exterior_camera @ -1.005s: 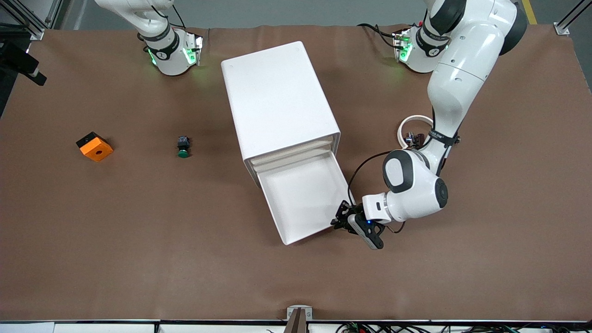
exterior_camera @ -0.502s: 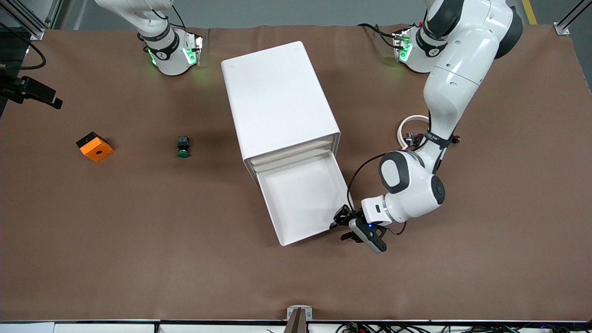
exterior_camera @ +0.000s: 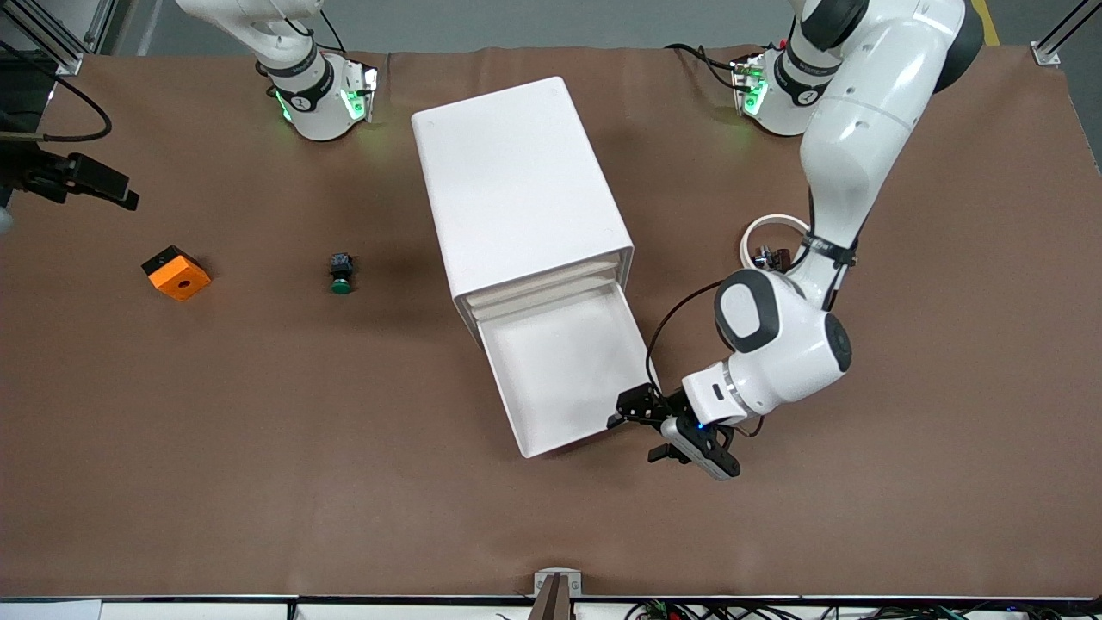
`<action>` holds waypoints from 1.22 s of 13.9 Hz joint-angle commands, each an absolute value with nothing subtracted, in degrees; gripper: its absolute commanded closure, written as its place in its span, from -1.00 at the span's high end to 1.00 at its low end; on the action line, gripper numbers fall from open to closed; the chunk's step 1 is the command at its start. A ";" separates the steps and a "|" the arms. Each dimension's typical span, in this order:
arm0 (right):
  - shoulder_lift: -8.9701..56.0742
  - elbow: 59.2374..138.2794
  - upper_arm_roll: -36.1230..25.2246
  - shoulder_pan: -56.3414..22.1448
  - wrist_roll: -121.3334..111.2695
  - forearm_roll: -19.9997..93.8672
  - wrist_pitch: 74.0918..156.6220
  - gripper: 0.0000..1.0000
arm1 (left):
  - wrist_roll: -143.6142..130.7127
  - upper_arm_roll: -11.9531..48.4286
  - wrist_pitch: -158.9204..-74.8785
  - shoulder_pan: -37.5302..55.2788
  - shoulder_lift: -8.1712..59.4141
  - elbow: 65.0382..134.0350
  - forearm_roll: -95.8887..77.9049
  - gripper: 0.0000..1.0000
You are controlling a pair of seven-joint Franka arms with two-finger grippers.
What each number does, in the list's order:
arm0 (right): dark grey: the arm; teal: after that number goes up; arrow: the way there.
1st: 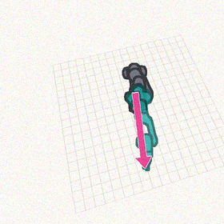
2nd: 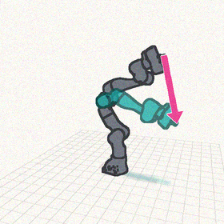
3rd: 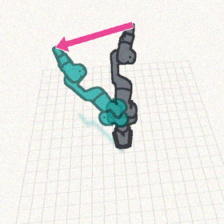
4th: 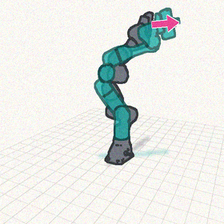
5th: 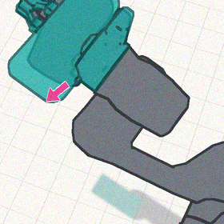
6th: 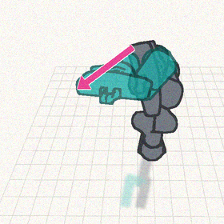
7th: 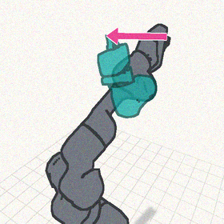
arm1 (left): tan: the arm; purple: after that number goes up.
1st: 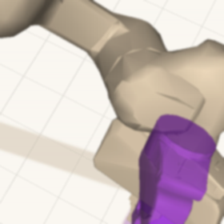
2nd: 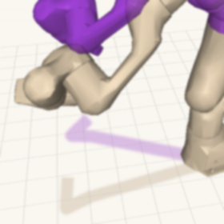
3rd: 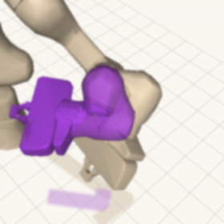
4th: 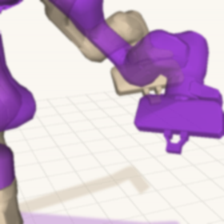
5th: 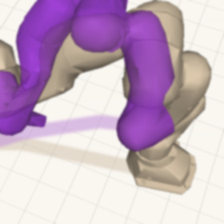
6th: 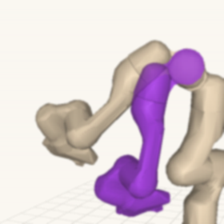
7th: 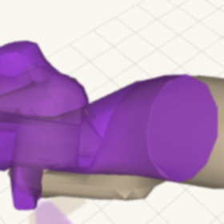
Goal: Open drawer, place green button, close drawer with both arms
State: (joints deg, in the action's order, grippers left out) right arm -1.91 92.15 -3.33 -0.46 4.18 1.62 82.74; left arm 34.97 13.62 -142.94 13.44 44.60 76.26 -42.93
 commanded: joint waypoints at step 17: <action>4.74 135.51 -3.52 -17.84 7.82 3.62 145.69 1.00 | -0.08 12.74 -92.92 -8.53 9.24 83.32 -1.19 1.00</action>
State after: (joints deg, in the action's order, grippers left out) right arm 3.22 133.41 -2.99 -17.51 8.37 5.30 141.18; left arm 2.52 12.37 -94.91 -8.21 12.00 80.78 -5.94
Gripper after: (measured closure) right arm 0.000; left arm 0.000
